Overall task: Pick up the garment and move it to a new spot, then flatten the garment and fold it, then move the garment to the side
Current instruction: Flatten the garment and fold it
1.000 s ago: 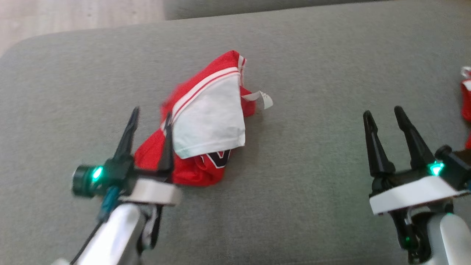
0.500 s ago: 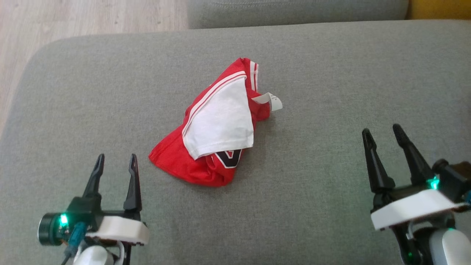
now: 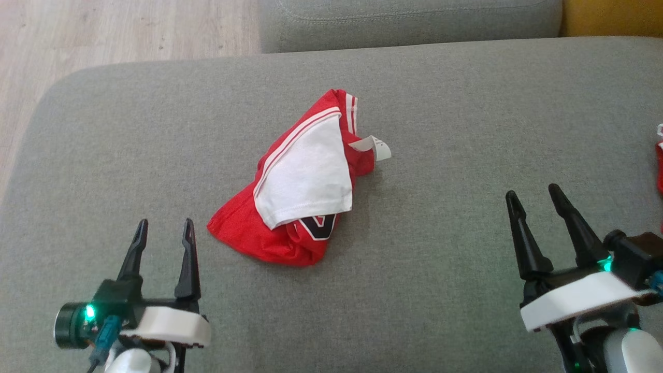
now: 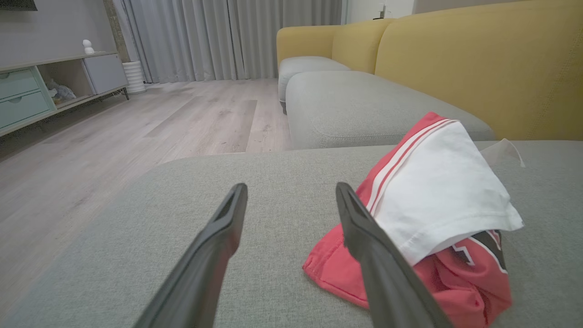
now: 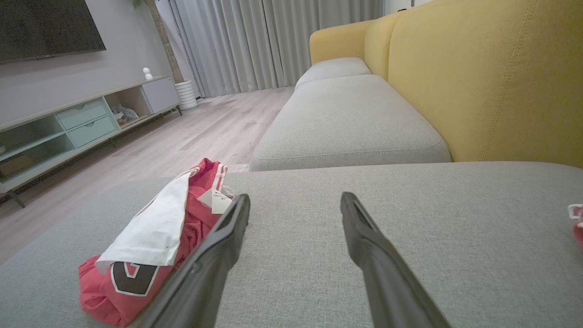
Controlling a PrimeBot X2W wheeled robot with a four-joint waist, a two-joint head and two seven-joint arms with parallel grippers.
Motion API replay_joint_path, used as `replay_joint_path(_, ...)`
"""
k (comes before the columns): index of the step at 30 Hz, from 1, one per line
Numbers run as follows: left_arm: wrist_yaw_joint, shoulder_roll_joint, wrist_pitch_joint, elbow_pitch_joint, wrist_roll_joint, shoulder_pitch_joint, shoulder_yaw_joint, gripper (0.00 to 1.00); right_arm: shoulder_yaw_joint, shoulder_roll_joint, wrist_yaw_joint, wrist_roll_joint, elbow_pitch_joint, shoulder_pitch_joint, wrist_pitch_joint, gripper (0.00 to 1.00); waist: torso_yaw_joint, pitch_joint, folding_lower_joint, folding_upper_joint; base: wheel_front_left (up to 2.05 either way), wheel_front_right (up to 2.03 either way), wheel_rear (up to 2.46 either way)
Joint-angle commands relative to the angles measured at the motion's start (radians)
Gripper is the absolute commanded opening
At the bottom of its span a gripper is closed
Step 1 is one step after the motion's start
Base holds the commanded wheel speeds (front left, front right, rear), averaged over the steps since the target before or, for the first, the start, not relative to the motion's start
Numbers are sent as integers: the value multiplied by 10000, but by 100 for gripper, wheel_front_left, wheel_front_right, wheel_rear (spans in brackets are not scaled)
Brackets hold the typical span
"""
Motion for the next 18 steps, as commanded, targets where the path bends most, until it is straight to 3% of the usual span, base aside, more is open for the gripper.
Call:
replay_joint_path(1,82,267,9,-273,-63,-330,439,100,233,-86,-7,-44,-420,-110,35,100,2,-1,0,-1,0,0,0)
replay_joint_path(12,99,230,-122,-255,-74,-492,417,100,188,-108,-7,-50,-424,-165,79,100,71,35,0,-1,0,0,0)
replay_joint_path(18,73,146,-222,-356,76,-830,288,100,235,-390,-7,3,-293,-332,257,100,532,312,0,-1,0,0,0)
